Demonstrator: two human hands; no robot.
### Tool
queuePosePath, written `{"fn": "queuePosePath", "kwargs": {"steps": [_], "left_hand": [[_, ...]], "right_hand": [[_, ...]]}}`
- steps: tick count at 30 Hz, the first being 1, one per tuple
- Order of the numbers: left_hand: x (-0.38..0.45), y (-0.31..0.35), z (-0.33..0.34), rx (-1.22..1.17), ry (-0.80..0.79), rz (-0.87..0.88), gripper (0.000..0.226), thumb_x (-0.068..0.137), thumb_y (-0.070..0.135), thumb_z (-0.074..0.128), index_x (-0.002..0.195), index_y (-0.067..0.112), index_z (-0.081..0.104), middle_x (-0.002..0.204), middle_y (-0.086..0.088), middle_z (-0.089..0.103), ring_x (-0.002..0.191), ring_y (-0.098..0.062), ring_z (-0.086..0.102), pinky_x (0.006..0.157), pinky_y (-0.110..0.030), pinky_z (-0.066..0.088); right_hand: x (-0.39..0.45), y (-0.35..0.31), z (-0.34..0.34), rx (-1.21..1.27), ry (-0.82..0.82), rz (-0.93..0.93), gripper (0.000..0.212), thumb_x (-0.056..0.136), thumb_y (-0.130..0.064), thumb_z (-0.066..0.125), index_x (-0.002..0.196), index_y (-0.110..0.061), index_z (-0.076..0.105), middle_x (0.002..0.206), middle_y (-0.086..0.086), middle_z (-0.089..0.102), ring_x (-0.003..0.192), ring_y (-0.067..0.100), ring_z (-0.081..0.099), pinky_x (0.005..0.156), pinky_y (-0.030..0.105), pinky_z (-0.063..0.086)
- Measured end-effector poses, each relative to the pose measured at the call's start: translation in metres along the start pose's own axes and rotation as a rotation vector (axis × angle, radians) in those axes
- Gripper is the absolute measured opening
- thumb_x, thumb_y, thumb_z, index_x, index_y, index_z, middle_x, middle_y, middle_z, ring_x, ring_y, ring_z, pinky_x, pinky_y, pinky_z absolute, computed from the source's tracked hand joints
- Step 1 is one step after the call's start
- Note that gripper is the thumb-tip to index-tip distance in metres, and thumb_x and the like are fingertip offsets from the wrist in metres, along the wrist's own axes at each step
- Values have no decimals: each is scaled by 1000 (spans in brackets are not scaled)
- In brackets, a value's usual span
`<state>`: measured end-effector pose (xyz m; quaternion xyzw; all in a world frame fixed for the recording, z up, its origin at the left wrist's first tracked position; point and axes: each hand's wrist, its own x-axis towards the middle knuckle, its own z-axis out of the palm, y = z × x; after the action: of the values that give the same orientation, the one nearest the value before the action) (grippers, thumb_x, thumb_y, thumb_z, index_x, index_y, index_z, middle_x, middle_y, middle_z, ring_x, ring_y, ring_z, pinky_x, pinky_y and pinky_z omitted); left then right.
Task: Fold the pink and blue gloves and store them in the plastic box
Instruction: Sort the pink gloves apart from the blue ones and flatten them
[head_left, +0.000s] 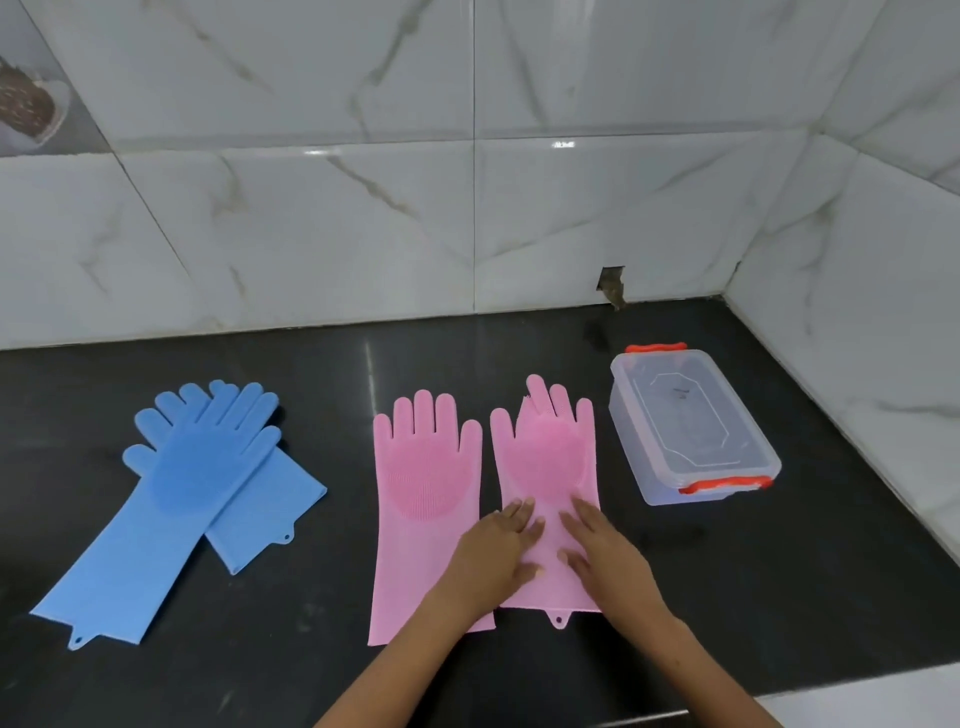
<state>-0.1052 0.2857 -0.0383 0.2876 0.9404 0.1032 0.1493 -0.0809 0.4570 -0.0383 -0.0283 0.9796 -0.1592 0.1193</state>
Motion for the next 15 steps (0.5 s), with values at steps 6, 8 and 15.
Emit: {"fn": "queuePosePath", "kwargs": {"steps": [6, 8, 15], "left_hand": [[-10, 23, 9, 22, -3, -7, 61, 97, 41, 44, 149, 19, 21, 159, -6, 9, 147, -23, 11, 118, -36, 14], [-12, 27, 10, -1, 2, -7, 59, 96, 41, 44, 148, 19, 26, 159, -6, 14, 146, -23, 15, 118, -36, 15], [-1, 10, -7, -173, 154, 9, 37, 95, 30, 49, 130, 18, 56, 141, 0, 52, 126, -21, 49, 105, -32, 35]], "right_hand": [[-21, 24, -7, 19, -39, -61, 55, 96, -30, 48, 146, -28, 26, 157, -12, 13, 143, 6, 20, 115, 23, 18], [-26, 27, -6, 1, -36, -64, 53, 96, -30, 49, 145, -27, 28, 156, -12, 15, 143, 6, 21, 115, 22, 18], [-19, 17, -12, -52, 6, 21, 40, 96, -29, 48, 136, -28, 46, 152, -12, 31, 135, 9, 38, 112, 24, 27]]}}
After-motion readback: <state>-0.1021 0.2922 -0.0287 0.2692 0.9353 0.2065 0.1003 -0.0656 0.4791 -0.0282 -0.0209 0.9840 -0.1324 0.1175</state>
